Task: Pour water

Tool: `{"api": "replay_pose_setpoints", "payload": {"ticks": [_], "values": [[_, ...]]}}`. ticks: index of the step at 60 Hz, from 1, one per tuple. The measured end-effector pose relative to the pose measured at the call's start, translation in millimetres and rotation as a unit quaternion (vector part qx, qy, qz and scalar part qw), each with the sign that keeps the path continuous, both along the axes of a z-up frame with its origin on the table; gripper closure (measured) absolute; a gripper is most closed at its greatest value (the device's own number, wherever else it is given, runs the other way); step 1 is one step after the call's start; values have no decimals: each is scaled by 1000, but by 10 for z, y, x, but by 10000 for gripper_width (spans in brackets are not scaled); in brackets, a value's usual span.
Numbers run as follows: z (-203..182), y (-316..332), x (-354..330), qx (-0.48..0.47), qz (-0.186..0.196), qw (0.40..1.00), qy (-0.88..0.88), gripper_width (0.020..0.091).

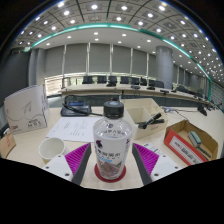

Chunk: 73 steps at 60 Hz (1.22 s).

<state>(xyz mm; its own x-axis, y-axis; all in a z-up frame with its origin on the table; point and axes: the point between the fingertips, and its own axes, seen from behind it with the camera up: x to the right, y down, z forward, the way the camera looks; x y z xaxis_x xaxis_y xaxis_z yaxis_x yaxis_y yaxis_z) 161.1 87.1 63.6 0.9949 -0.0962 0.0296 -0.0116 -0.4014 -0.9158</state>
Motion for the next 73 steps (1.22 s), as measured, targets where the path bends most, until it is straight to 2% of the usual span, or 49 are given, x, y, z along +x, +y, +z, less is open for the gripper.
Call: {"api": "replay_pose_setpoints", "payload": {"ticks": [4,27,42,56,64,73], "values": [[128,-139,-30,-9,-12,1000,8,233],[811,-1918,-779,-128,-68,988,48,242],[1135,-2921,-1248,-154,-73,985,33,240],[1281,-3306,-1417,-152,-66,986,7,241],[1261,-3362,-1400,-158,-66,985,0,241],[1307,-3374,-1446,-159,-50,986,-14,241]]}}
